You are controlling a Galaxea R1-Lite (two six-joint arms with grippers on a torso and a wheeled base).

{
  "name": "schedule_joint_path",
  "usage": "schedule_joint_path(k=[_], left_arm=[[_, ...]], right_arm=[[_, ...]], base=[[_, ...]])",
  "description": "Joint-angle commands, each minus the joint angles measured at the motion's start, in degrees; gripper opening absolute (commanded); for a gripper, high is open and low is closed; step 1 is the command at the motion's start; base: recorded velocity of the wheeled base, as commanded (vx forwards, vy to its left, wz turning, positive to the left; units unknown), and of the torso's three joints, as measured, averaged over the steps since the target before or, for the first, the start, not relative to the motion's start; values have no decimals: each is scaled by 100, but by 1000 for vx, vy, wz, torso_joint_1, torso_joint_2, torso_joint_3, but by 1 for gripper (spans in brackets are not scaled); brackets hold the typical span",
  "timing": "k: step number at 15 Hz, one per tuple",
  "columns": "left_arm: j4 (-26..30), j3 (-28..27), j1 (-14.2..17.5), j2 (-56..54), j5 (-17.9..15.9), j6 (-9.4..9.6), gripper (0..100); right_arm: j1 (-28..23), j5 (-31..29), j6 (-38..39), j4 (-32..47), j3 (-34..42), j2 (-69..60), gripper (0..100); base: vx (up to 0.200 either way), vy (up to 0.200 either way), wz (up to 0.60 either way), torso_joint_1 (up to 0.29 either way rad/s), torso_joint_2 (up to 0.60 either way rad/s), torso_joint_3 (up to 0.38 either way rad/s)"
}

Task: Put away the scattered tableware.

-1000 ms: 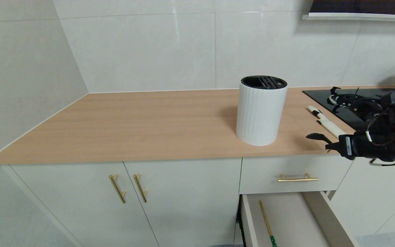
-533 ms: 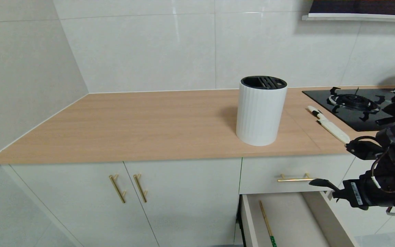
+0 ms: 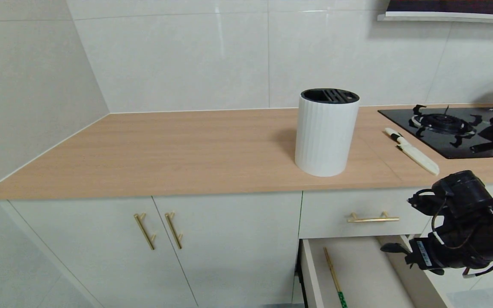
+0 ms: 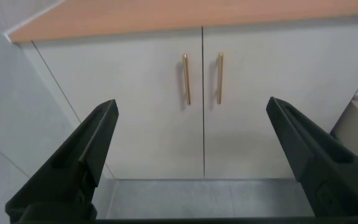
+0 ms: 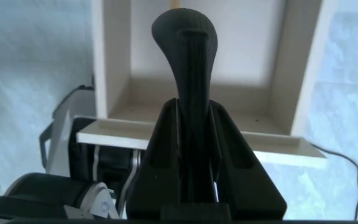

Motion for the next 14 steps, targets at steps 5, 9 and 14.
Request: schedule_joint_path(k=[5,9,14], left_arm=[[-1,0,-4,9,2,0,100],[-1,0,-4,9,2,0,100],[-1,0,5,9,2,0,100]], right_arm=[[54,-3,-1,-106,26,432,0],[98,-12,-1,-115,26,502,0],[107,-152,-10,-370,26,793,0]], base=[[0,0,0,-164,468,301],[0,0,0,-144,469,325],[0,0,0,-97,459,357]])
